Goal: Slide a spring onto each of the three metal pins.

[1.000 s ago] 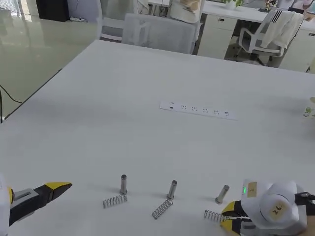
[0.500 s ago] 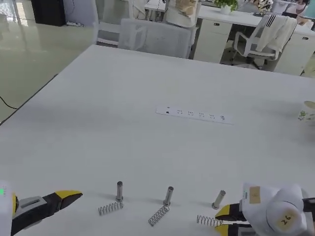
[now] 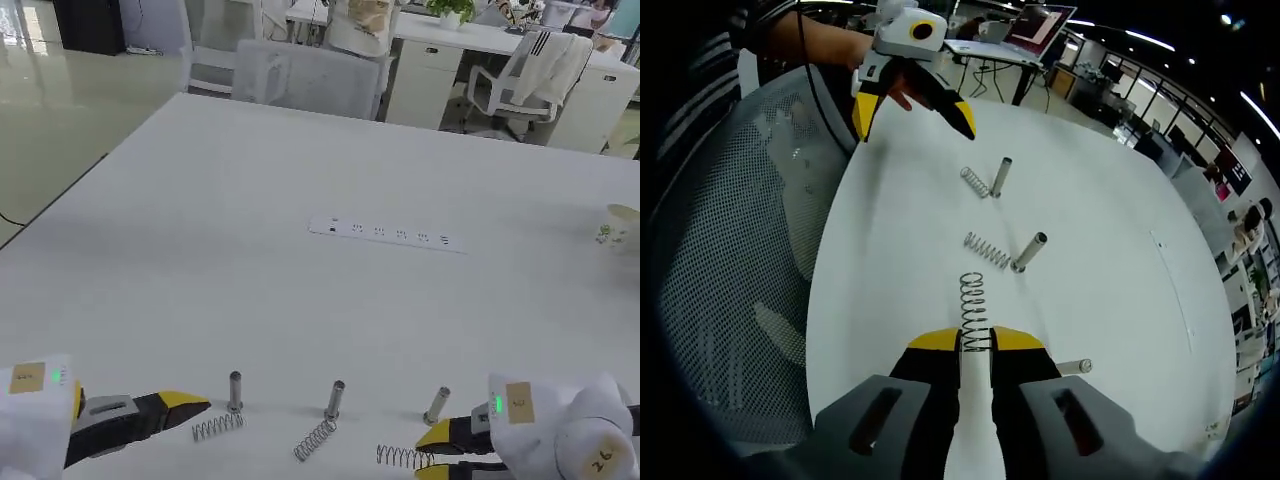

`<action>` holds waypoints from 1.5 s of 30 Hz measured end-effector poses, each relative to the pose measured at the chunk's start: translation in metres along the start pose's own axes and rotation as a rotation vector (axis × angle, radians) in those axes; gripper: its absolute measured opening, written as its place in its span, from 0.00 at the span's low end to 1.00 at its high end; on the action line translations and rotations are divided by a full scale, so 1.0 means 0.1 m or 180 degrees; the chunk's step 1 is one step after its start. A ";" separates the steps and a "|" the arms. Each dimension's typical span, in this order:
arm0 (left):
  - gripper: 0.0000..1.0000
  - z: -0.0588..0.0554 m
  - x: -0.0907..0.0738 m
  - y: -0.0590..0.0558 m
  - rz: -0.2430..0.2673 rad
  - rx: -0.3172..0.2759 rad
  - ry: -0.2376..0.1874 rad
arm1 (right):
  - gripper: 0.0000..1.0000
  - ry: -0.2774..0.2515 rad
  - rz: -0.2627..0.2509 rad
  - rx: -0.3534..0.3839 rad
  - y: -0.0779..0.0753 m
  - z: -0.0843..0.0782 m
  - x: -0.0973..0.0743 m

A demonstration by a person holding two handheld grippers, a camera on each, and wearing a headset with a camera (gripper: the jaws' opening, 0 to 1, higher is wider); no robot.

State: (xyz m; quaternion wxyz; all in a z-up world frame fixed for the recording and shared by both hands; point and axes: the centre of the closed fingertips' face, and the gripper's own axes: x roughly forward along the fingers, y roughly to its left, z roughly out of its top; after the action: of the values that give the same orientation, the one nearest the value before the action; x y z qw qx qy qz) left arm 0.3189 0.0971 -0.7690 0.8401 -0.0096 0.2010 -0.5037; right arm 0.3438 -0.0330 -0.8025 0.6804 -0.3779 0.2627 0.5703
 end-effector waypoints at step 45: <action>0.15 0.27 0.96 -0.43 -0.0865 0.0342 0.0029 | 0.08 -0.0413 0.0119 -0.0021 0.15 0.35 -0.16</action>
State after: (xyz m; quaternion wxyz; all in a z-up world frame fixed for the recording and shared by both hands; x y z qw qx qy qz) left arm 0.3310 -0.0108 -0.7666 0.7626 0.0105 0.1743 -0.6228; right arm 0.3236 -0.0127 -0.7733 0.6839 -0.3374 0.2232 0.6071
